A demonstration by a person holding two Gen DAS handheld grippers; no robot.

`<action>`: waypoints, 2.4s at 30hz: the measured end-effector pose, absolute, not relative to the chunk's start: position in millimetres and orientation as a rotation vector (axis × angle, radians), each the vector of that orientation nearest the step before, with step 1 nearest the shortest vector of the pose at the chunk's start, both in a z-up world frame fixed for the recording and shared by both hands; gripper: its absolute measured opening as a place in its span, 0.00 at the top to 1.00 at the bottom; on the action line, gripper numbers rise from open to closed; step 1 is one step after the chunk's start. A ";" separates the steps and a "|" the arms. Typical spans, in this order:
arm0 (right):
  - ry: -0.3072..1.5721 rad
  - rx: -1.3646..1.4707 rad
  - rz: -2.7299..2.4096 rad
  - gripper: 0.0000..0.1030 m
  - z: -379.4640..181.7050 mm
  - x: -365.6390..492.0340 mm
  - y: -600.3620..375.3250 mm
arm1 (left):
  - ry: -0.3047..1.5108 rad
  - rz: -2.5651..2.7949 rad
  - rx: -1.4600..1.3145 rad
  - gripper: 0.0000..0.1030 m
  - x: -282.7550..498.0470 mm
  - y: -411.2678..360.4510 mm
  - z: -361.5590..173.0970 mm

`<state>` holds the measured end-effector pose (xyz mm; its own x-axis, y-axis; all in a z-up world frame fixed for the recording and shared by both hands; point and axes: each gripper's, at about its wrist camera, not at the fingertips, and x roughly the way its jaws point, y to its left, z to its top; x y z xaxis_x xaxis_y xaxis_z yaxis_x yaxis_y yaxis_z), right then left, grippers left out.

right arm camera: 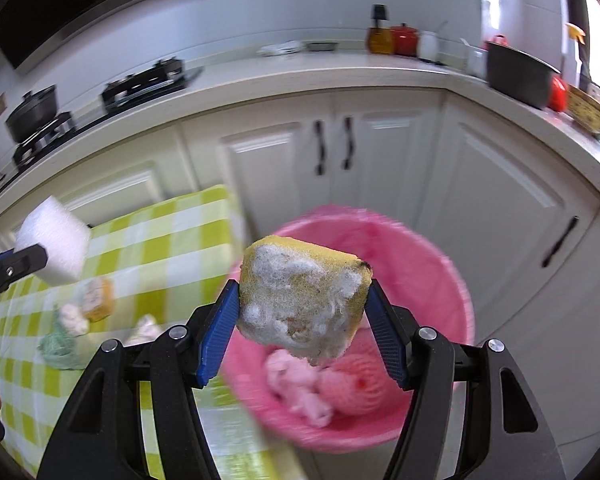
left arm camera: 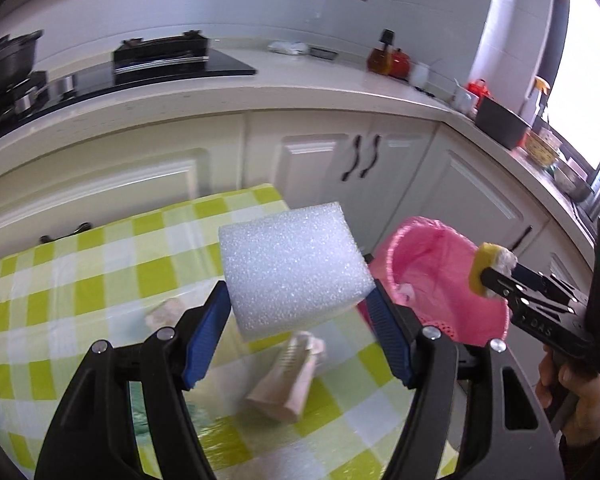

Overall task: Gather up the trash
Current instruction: 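Carry the foam block and sponge over the bin and release both, then grasp the green wavy cloth with the left tool while the right tool grasps the white paper cup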

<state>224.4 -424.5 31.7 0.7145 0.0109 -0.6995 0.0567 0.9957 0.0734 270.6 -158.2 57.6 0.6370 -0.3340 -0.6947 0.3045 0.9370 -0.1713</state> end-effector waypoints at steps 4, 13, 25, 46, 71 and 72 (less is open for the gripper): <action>0.782 0.104 -0.057 0.39 24.4 236.3 -454.4 | 0.807 -0.406 -0.007 0.35 273.4 -196.1 57.5; 0.787 0.121 -0.112 0.28 14.2 256.9 -496.3 | 0.823 -0.460 0.041 0.35 282.2 -253.8 53.8; 0.767 0.164 -0.158 0.25 13.5 239.6 -537.5 | 0.869 -0.549 0.066 0.34 298.7 -314.2 38.1; 0.748 0.176 -0.155 0.21 24.4 210.4 -534.8 | 0.890 -0.528 0.042 0.27 293.5 -291.4 32.7; 0.759 0.124 0.008 0.18 26.3 187.7 -405.5 | 0.918 -0.225 -0.099 0.27 236.0 -57.8 -14.2; 0.762 0.122 0.016 0.18 25.0 187.6 -400.2 | 0.922 -0.216 -0.107 0.27 234.4 -51.2 -17.6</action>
<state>187.6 -400.2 25.0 0.7235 0.0585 -0.6879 0.0297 0.9928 0.1157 234.4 -51.2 -17.6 0.5848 -0.2300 -0.7779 0.1388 0.9732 -0.1834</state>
